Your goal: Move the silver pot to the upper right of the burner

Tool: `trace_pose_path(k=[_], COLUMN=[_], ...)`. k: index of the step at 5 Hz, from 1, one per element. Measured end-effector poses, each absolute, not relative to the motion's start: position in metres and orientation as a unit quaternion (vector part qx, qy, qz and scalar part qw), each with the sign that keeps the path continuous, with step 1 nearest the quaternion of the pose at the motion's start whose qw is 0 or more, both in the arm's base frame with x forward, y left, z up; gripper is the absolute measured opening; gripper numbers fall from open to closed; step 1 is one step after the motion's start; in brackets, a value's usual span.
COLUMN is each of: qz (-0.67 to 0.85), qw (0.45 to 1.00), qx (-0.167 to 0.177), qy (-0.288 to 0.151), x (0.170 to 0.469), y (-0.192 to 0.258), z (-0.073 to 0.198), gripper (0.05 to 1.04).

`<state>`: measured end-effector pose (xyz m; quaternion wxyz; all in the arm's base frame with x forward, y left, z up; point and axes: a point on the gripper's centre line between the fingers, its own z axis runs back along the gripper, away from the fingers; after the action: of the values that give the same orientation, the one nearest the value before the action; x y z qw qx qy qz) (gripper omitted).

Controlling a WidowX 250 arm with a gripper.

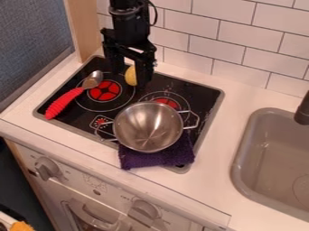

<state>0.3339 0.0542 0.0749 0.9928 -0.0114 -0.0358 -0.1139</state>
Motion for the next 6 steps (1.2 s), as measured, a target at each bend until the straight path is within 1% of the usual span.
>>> trace_pose_path(k=[1,2,3,4,5,6], qz=[-0.142,-0.155,-0.163,-0.178,-0.174,-0.178], qw=[0.989,0.986,0.984,0.982,0.982,0.981], qx=[-0.04,-0.056,-0.068,-0.068,-0.07,-0.067], qy=[-0.024,-0.007,0.004,0.007,0.01,0.028], x=[0.318,0.303,0.294,0.29,0.289,0.288], y=[0.047,0.042,0.036,0.027,0.021,0.014], z=[0.068,0.06,0.052,0.045,0.037,0.026], gripper=[0.999,0.999,0.999,0.941,0.65,0.358])
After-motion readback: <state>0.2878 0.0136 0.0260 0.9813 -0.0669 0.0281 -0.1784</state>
